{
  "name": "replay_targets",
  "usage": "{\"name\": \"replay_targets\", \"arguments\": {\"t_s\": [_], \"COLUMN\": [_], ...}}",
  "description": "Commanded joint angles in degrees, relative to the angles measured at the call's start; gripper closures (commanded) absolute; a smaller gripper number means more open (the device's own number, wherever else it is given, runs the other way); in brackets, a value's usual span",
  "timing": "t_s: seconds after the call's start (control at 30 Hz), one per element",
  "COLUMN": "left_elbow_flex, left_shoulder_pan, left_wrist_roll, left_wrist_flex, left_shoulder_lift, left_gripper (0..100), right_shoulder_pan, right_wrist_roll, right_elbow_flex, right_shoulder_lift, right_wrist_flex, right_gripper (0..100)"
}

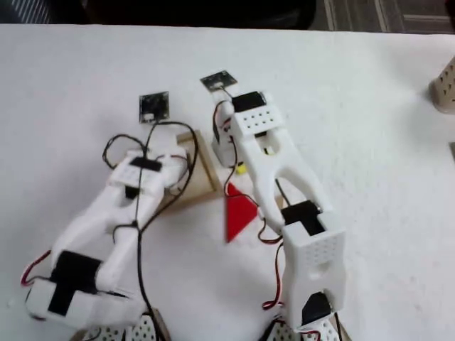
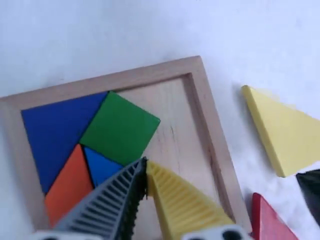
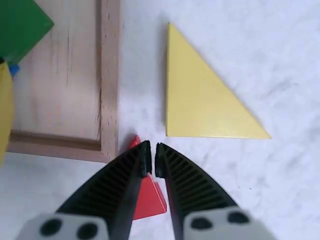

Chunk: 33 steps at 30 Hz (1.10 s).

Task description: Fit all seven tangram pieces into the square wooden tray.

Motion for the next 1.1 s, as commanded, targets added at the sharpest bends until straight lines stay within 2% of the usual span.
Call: {"name": "replay_targets", "arguments": {"t_s": [0.0, 0.17, 0.27, 0.5, 1.07], "left_elbow_flex": [3.25, 6.33, 6.51, 6.51, 6.59], "left_shoulder_pan": [-0.22, 0.92, 1.27, -0.4, -1.01], "left_wrist_roll": [0.09, -5.1, -5.1, -5.1, -5.45], "left_wrist_flex": [-1.93, 1.14, 2.81, -0.53, -0.79], "left_shoulder_lift": [-4.88, -4.79, -4.88, -4.79, -5.23], "left_gripper": [98, 98, 98, 98, 98], "right_shoulder_pan": [-0.31, -0.31, -0.31, -0.31, -0.22], "right_wrist_roll": [0.7, 0.7, 0.7, 0.7, 0.7], "right_elbow_flex": [-0.88, -0.88, -0.88, -0.88, -0.88], "right_shoulder_lift": [-1.98, -1.89, -1.89, -1.71, -1.8], "right_wrist_flex": [-0.48, -0.48, -0.48, -0.48, -0.48], "right_gripper": [98.1, 98.1, 98.1, 98.1, 98.1]}}
